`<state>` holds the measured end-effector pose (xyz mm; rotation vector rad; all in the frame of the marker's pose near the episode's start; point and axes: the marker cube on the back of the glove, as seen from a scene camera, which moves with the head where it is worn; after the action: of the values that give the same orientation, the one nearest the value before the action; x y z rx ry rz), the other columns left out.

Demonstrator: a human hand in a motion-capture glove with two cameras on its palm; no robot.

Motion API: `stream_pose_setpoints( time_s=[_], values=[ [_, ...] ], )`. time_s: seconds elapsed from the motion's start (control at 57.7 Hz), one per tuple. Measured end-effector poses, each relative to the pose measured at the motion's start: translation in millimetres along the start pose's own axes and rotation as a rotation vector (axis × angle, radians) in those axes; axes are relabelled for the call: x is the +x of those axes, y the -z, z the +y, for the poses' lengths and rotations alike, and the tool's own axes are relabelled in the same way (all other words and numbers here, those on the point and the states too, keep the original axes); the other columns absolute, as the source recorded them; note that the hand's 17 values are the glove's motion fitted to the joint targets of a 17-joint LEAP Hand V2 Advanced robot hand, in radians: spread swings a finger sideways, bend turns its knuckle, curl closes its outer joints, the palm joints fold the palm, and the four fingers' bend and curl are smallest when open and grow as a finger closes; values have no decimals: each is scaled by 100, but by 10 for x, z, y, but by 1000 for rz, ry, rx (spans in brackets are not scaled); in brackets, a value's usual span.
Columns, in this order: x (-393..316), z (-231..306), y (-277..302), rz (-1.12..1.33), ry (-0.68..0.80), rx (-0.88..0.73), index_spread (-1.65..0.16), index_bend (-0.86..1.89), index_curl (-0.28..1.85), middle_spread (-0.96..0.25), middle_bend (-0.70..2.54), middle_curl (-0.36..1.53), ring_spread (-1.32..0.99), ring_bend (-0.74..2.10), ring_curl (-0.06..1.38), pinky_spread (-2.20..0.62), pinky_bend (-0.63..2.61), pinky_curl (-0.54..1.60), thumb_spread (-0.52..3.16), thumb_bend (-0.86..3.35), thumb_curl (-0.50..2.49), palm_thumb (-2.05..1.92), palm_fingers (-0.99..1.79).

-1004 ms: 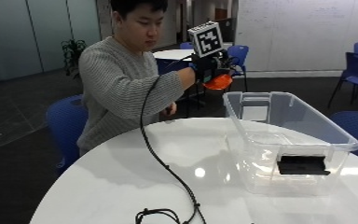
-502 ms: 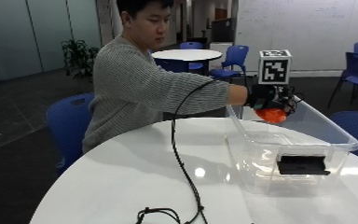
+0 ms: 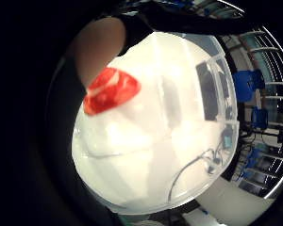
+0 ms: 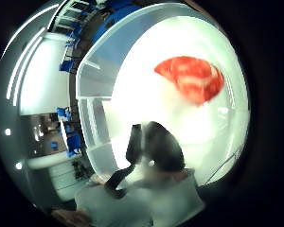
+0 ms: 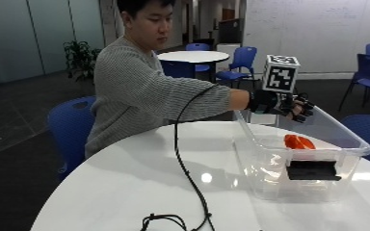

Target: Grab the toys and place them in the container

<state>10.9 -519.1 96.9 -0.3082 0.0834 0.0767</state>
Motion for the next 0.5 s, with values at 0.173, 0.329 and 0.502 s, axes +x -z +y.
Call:
stream_pose_setpoints(
  time_s=[0.173, 0.329, 0.502],
  values=[
    [38, 236, 22, -21, 2, 9, -37, 10, 43, -18, 14, 48, -20, 37, 46, 3, 81, 36, 133, -2, 59, -1, -21],
    [279, 883, 340, -133, -34, 101, -36, 12, 37, -17, 14, 42, -16, 31, 44, 5, 76, 34, 136, -2, 50, -1, -18],
    [794, 2074, 415, -122, -23, 184, -37, 15, 34, -17, 16, 38, -14, 26, 42, 6, 70, 33, 139, -1, 43, -1, -12]
  ],
)
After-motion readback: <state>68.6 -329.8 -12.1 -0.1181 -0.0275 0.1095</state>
